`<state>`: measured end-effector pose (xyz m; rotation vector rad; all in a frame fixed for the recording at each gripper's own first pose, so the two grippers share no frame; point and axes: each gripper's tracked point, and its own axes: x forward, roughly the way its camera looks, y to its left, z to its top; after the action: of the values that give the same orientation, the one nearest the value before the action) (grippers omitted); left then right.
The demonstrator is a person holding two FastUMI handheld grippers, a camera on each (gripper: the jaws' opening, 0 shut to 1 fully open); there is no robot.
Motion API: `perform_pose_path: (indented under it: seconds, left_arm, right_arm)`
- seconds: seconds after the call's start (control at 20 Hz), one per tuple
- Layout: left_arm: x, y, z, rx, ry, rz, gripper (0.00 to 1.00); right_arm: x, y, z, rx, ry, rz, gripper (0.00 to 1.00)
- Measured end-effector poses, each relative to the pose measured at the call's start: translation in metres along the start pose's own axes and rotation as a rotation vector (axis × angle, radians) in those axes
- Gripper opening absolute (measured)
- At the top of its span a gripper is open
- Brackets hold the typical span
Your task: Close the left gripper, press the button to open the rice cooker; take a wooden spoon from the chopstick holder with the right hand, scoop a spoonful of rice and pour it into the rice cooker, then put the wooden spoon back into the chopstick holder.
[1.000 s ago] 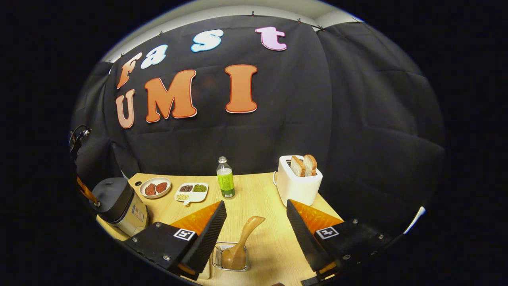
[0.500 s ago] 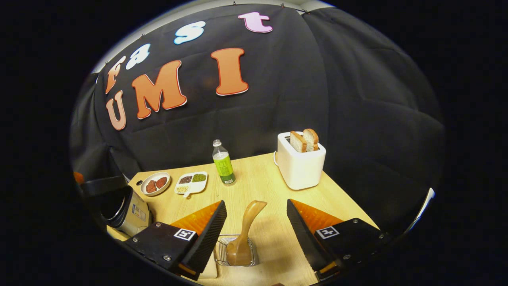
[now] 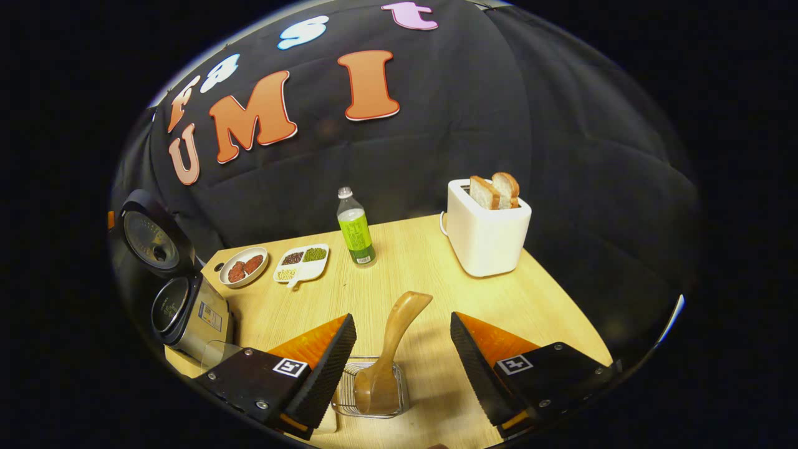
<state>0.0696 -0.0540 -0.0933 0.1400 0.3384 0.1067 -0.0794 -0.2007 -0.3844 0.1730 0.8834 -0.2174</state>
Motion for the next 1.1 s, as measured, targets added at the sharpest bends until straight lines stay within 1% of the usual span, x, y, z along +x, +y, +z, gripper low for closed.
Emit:
perform_pose_path:
  seconds: [0.1, 0.15, 0.3, 0.35, 0.4, 0.45, 0.5, 0.55, 0.65, 0.7, 0.75, 0.8, 0.85, 0.9, 1.1]
  left_arm:
    - [-0.003, -0.001, 0.005, 0.029, -0.038, 0.005, 0.69]
    - [-0.008, -0.003, 0.008, 0.045, -0.056, 0.010, 0.87]
    - [-0.016, -0.010, 0.009, 0.072, -0.074, 0.017, 0.71]
    - [-0.017, -0.012, 0.006, 0.074, -0.064, 0.015, 0.87]
    - [-0.018, -0.013, 0.004, 0.076, -0.053, 0.018, 0.89]
    - [-0.020, -0.013, 0.001, 0.074, -0.048, 0.019, 0.92]
    - [-0.022, -0.013, -0.001, 0.075, -0.043, 0.021, 0.94]
    - [-0.025, -0.012, -0.005, 0.080, -0.039, 0.028, 0.85]
    - [-0.028, -0.012, -0.007, 0.085, -0.031, 0.036, 0.85]
    - [-0.029, -0.014, -0.008, 0.084, -0.027, 0.037, 0.85]
    - [-0.030, -0.015, -0.009, 0.084, -0.024, 0.037, 0.85]
    - [-0.030, -0.016, -0.010, 0.086, -0.022, 0.037, 0.85]
    - [-0.029, -0.016, -0.011, 0.088, -0.022, 0.037, 0.84]
    - [-0.029, -0.019, -0.012, 0.092, -0.021, 0.031, 0.83]
    - [-0.029, -0.026, -0.017, 0.092, -0.015, 0.010, 0.79]
  right_arm:
    - [0.012, 0.005, -0.007, 0.022, 0.035, 0.016, 0.95]
    - [0.015, 0.005, -0.011, 0.035, 0.056, 0.024, 0.94]
    - [0.031, 0.007, -0.024, 0.089, 0.121, 0.040, 0.87]
    - [0.035, 0.010, -0.027, 0.110, 0.141, 0.049, 0.84]
    - [0.041, 0.011, -0.029, 0.129, 0.158, 0.054, 0.78]
    - [0.046, 0.009, -0.034, 0.142, 0.182, 0.049, 0.75]
    - [0.050, 0.010, -0.037, 0.157, 0.201, 0.050, 0.63]
    - [0.055, 0.013, -0.039, 0.176, 0.213, 0.056, 0.58]
    - [0.062, 0.014, -0.042, 0.198, 0.229, 0.059, 0.49]
    - [0.065, 0.013, -0.045, 0.203, 0.240, 0.052, 0.42]
    - [0.065, 0.013, -0.046, 0.212, 0.248, 0.052, 0.39]
    - [0.065, 0.016, -0.046, 0.226, 0.252, 0.059, 0.24]
    - [0.063, 0.015, -0.046, 0.230, 0.254, 0.055, 0.25]
    - [0.063, 0.014, -0.047, 0.229, 0.253, 0.049, 0.20]
    - [0.052, 0.011, -0.043, 0.267, 0.218, 0.045, 0.17]
